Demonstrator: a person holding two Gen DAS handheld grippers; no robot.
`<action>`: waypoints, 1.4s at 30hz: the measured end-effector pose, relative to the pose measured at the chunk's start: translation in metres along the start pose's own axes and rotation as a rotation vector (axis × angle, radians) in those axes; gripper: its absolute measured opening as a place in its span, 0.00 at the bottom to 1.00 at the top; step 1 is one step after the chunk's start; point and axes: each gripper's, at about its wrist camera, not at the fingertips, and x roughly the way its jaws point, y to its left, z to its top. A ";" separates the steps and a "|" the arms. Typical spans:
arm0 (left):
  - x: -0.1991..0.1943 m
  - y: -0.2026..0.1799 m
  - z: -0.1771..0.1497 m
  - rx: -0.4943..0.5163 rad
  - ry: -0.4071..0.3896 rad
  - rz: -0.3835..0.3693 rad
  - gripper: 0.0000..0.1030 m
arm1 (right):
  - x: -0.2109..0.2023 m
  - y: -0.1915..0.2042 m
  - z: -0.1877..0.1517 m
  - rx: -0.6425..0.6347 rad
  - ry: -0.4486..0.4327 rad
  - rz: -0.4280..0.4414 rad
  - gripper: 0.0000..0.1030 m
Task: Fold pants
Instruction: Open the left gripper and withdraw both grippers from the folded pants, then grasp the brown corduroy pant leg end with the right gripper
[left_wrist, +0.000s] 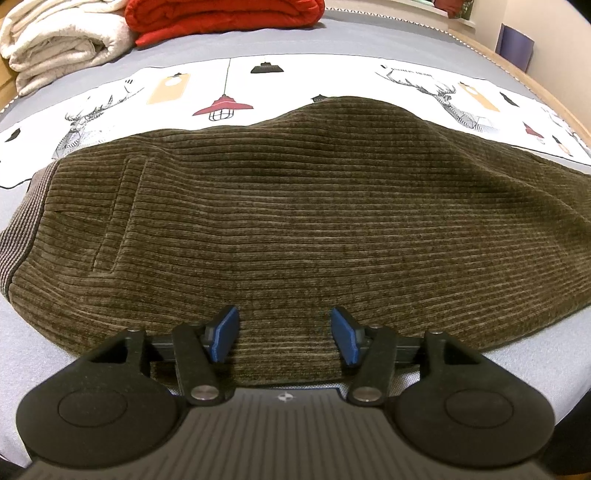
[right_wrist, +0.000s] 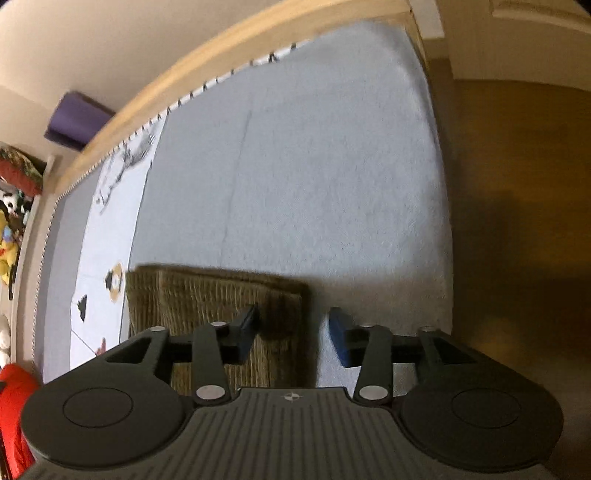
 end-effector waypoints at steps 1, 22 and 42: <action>0.000 0.000 0.000 0.001 0.000 -0.001 0.59 | 0.003 0.003 -0.001 -0.007 0.008 0.005 0.46; -0.002 0.005 -0.001 -0.007 0.003 -0.028 0.61 | -0.131 0.181 -0.221 -1.019 -0.459 0.439 0.14; -0.012 0.018 -0.002 -0.096 0.029 -0.097 0.68 | -0.117 0.109 -0.519 -2.227 -0.076 0.573 0.19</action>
